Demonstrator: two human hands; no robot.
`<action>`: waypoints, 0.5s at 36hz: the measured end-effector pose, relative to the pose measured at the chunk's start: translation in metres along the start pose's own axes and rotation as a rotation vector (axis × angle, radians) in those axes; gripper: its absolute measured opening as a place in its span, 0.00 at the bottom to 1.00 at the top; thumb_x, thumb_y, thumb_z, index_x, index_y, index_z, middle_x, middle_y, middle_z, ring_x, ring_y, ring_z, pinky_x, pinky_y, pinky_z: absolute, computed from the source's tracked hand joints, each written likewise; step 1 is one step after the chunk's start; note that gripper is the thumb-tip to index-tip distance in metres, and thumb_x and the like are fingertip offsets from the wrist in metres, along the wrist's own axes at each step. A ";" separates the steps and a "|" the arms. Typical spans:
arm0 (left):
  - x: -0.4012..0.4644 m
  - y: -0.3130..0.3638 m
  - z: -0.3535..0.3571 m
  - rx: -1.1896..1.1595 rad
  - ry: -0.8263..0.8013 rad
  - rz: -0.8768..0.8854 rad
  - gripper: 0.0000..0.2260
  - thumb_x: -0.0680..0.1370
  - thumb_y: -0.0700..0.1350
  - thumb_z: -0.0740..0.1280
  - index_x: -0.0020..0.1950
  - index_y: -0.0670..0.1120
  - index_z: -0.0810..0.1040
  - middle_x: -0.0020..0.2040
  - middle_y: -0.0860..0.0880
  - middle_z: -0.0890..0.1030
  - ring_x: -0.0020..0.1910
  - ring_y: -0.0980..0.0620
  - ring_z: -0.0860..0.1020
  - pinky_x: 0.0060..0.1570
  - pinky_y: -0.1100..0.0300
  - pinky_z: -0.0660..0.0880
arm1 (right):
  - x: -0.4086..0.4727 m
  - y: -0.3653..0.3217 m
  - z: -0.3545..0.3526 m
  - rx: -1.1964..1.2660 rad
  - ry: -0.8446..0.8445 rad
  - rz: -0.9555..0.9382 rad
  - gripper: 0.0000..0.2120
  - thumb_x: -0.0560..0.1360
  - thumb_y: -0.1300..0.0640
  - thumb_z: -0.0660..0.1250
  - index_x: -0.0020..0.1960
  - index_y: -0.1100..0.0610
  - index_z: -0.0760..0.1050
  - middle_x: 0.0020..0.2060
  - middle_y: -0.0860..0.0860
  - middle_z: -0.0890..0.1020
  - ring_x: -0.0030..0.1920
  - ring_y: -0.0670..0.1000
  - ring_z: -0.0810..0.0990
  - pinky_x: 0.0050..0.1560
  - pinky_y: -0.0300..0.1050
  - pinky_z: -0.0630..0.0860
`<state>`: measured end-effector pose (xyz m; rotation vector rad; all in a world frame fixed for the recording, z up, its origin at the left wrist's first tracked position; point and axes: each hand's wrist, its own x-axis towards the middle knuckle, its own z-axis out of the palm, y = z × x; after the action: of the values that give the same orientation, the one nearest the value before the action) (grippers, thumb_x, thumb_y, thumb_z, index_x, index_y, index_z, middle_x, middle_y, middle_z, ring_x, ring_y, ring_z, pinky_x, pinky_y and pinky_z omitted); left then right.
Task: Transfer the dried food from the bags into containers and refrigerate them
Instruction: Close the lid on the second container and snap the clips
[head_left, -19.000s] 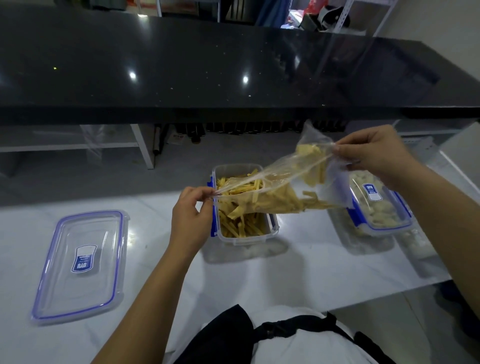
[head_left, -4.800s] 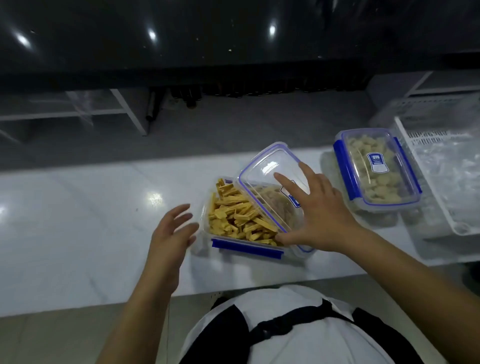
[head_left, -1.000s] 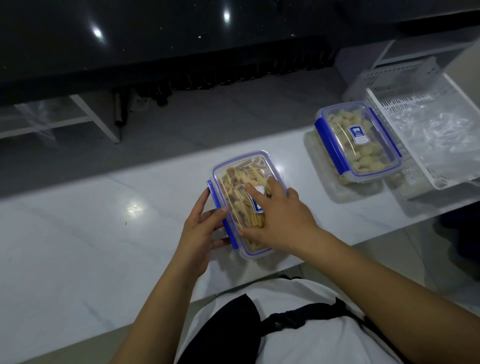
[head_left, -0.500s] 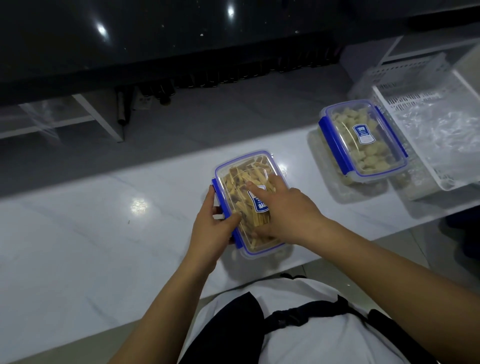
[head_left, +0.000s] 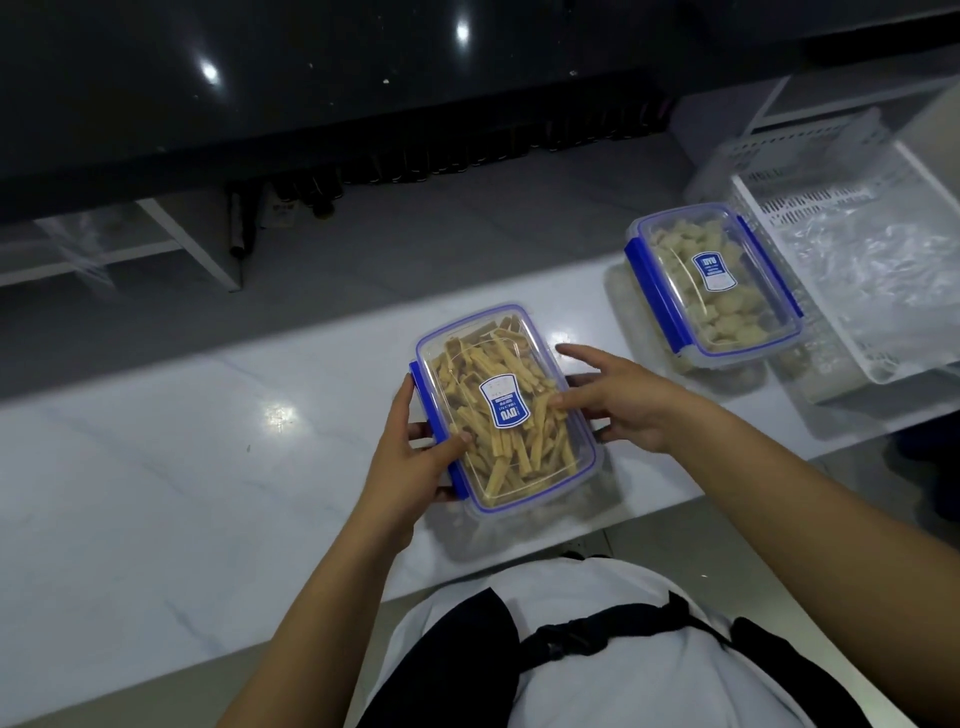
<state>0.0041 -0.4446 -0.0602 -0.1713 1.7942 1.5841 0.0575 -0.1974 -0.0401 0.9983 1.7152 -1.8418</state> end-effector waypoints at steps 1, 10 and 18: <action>0.000 0.000 0.000 0.000 0.001 -0.003 0.37 0.77 0.41 0.73 0.77 0.65 0.59 0.59 0.50 0.76 0.52 0.49 0.81 0.31 0.57 0.81 | 0.002 -0.001 -0.003 0.005 -0.024 0.038 0.36 0.73 0.63 0.74 0.75 0.44 0.65 0.62 0.54 0.81 0.58 0.58 0.82 0.49 0.56 0.79; 0.003 0.003 0.003 0.043 0.031 -0.024 0.37 0.76 0.41 0.73 0.77 0.65 0.59 0.60 0.50 0.76 0.50 0.50 0.81 0.29 0.59 0.80 | 0.003 -0.004 0.002 -0.160 0.113 -0.019 0.21 0.71 0.58 0.78 0.62 0.51 0.77 0.45 0.48 0.86 0.41 0.47 0.86 0.31 0.39 0.78; 0.006 0.002 0.004 0.078 0.045 -0.041 0.38 0.76 0.41 0.73 0.77 0.66 0.58 0.59 0.51 0.76 0.50 0.51 0.81 0.28 0.58 0.80 | 0.001 0.000 0.005 -0.138 0.146 -0.055 0.22 0.72 0.58 0.76 0.64 0.51 0.77 0.45 0.49 0.85 0.42 0.48 0.85 0.29 0.38 0.78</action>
<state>0.0000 -0.4386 -0.0622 -0.2075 1.8720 1.4902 0.0559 -0.2020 -0.0405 1.0612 1.9451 -1.6927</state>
